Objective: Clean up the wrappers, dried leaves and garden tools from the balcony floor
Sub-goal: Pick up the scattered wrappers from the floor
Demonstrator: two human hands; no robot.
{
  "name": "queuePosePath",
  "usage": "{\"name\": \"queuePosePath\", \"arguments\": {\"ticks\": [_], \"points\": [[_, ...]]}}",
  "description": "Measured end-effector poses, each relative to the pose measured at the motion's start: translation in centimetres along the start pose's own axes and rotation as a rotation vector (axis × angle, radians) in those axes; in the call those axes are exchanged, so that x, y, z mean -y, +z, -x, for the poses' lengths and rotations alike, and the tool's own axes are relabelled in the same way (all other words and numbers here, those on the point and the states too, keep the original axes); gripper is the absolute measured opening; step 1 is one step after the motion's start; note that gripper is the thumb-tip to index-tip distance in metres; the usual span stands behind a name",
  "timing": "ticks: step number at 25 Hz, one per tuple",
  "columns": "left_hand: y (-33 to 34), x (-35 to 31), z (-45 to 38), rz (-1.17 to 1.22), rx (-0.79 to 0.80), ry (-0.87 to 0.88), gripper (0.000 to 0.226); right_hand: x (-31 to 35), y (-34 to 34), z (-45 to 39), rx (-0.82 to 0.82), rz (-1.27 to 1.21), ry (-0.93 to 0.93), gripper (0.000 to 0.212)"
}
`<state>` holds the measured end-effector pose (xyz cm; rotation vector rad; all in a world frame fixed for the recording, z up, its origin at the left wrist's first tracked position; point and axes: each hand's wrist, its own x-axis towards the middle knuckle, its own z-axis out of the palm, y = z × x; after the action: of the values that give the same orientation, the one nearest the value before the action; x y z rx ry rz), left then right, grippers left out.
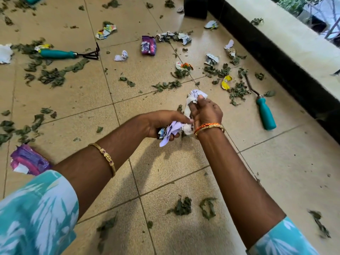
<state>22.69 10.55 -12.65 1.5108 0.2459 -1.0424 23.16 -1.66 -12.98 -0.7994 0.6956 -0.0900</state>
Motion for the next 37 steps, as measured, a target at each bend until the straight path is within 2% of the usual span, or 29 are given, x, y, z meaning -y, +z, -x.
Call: {"name": "queuePosePath", "arguments": {"ticks": [3,5,7,10,12,14,15,16,18,19,21,23,25,27,29,32,33,35,37], "points": [[-1.2,-0.5,0.1,0.218,-0.128,0.093,0.017,-0.4,-1.0,-1.3,-0.013,0.345,-0.352,0.021],[-1.8,-0.8,0.2,0.324,-0.148,0.121,0.03,-0.4,-1.6,-1.1,0.088,0.479,-0.53,0.018],[-1.3,-1.0,0.2,0.308,-0.147,0.152,0.039,-0.9,-1.9,-0.6,0.226,0.597,-0.617,0.018],[0.0,-0.9,-0.5,0.363,-0.203,0.213,0.045,-1.4,-2.1,-0.3,0.394,0.776,-0.655,0.017],[-0.1,-0.9,-0.9,0.424,-0.262,0.212,0.052,-0.6,-2.2,-0.9,0.527,0.901,-0.606,0.009],[-0.3,-1.2,-1.3,0.426,-0.351,0.217,0.029,1.2,-2.4,-2.3,0.62,0.979,-0.474,0.005],[-0.4,-1.3,-1.5,0.419,-0.393,0.222,0.014,2.2,-2.6,-3.5,0.587,1.009,-0.445,0.007],[-0.3,-1.6,-1.7,0.408,-0.434,0.22,0.003,3.2,-2.9,-5.1,0.478,1.08,-0.495,0.01],[-0.2,-1.6,-2.1,0.397,-0.506,0.227,0.03,4.8,-3.2,-9.0,0.202,1.413,-0.701,0.023],[-0.1,-1.6,-2.2,0.409,-0.525,0.235,0.041,5.5,-3.1,-10.8,0.119,1.615,-0.735,0.03],[-0.2,-1.6,-2.7,0.439,-0.525,0.218,0.051,6.4,-2.7,-13.6,0.08,1.9,-0.648,0.037],[-0.3,-1.7,-2.7,0.457,-0.536,0.192,0.06,6.6,-2.6,-15.2,0.111,2.014,-0.546,0.038],[-0.7,-1.7,-3.0,0.504,-0.572,0.174,0.053,6.3,-3.1,-16.1,0.116,2.008,-0.605,0.035],[-0.7,-1.9,-3.2,0.557,-0.588,0.159,0.028,5.9,-3.9,-16.1,0.101,1.912,-0.732,0.032],[-0.5,-2.2,-3.1,0.529,-0.578,0.119,0.017,5.7,-4.5,-14.9,0.057,1.689,-0.862,0.03],[-0.6,-2.4,-2.4,0.39,-0.515,0.088,0.019,5.8,-4.3,-10.8,0.084,1.24,-1.022,0.015],[-0.6,-2.5,-1.9,0.356,-0.486,0.092,0.012,5.9,-4.0,-9.1,0.128,1.108,-0.983,0.011],[-0.5,-2.8,-0.4,0.324,-0.391,0.107,0.006,6.1,-3.1,-5.4,0.247,0.878,-0.675,0.017],[-0.8,-2.5,0.9,0.332,-0.319,0.12,0.035,5.8,-2.3,-2.0,0.389,0.73,-0.303,0.019]]}}
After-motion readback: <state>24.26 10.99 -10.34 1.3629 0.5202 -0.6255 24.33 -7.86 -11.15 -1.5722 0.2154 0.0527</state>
